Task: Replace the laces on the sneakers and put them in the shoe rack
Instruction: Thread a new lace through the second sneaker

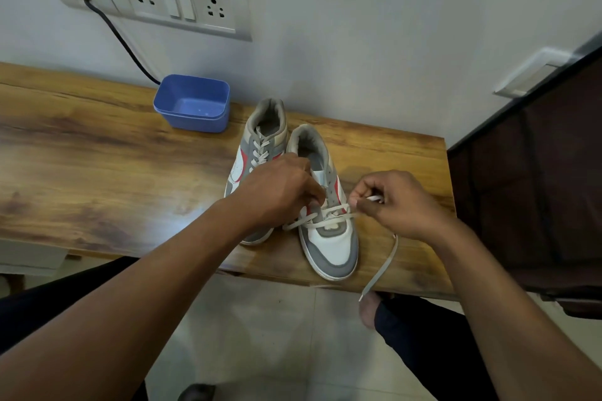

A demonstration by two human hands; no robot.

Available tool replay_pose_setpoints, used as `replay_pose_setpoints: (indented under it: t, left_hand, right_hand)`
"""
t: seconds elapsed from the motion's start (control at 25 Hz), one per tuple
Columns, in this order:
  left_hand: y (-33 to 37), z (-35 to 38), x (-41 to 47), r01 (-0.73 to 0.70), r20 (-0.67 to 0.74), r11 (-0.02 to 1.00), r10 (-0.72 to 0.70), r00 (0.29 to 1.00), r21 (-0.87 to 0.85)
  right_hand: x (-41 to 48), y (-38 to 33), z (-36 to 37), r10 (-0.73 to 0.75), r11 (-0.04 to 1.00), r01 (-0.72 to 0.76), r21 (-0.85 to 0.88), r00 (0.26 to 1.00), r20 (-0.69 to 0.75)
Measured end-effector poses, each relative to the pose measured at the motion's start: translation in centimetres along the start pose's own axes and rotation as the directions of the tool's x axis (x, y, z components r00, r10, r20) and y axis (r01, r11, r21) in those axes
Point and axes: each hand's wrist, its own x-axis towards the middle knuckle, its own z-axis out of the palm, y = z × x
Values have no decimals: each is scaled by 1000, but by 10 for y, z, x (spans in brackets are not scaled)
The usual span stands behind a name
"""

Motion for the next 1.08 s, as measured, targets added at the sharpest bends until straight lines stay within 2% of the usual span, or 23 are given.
replay_pose_setpoints:
  t: [0.12,0.2,0.28,0.4,0.52,0.6,0.68,0.76,0.84,0.92,1.0,1.08]
  left_hand:
    - [0,-1,1,1,13,1000,-1,1000,-19]
    - [-1,-1,2,-1,25,1000,2,1000,-16]
    - [-1,0,2,2,31,1000,-2,1000,-15]
    - [-1,0,2,24,44,999,-22,999,-32]
    - [0,-1,1,55,46,998,-54,998,-23]
    - [1,-2,1,70,61,997,-69,996,-27]
    - [1,-3,1,74,65,996,-71,995,-49]
    - [0,-4,1,74,57,996,-70,996,-58]
    - [0,-3,1,78,59,996,-75,995,-51]
    - [2,-2,1,71,60,997,-68,996,-44]
    - [2,-2,0,63,52,997,-60,997,-54]
    - [1,-3,0,62,53,996,-59,997,-62]
  right_hand:
    - [-1,4,-4,38,999,-37,-7,999,39]
    - [-2,-6,12,-9,999,6,32,994,112]
    - [0,-8,14,-38,999,38,7,997,74]
    - [1,6,-14,26,999,-24,22,998,-58]
    - [-1,-4,-3,18,996,-21,86,999,34]
    - [1,-9,14,-24,1000,23,12,998,58]
    - [2,-2,2,0,999,-2,-54,999,-36]
    - [1,6,-14,51,998,-54,-27,993,-102]
    - [-1,-1,-8,52,999,-52,13,999,0]
    - [-1,-10,12,-17,999,20,-40,996,83]
    - [1,-5,8,-10,997,12,-78,999,32]
    - [1,5,-10,72,996,-73,-45,997,-24]
